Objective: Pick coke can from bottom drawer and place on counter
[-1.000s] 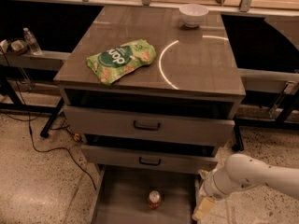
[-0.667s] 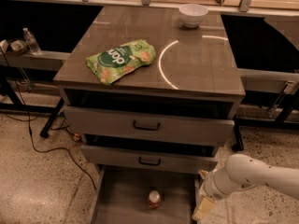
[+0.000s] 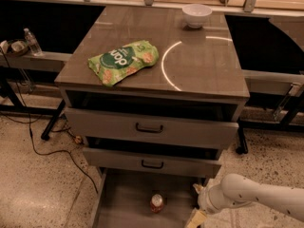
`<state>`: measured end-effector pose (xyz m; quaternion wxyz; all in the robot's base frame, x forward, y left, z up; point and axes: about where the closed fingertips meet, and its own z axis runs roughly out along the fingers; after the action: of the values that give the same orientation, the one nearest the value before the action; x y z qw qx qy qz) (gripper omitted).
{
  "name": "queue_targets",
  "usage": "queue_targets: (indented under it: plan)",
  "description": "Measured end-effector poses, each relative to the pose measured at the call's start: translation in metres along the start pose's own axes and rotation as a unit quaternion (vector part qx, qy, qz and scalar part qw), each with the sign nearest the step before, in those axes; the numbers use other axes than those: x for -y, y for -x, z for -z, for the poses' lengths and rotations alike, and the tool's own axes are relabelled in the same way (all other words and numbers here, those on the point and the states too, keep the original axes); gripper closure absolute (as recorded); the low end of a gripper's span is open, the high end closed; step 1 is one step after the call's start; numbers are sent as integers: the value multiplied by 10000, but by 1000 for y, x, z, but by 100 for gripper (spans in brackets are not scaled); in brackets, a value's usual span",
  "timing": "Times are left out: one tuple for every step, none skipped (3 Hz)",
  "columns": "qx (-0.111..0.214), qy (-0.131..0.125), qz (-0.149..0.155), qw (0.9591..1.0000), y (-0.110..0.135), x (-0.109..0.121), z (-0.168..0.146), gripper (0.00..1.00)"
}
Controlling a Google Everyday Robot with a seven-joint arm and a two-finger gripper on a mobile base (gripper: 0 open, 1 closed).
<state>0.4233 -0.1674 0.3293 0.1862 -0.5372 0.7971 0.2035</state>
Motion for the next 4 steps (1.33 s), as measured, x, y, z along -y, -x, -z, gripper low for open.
queue_targets:
  plan:
    - [305,22,-138,9994,-19,3,-34,0]
    - [726,68,-202,9971,-29,2,-71,0]
    - [1006,164,-186,9946,-28,-1,-108,0]
    - [1041,177,-205,9942,-26,-2,-109,0]
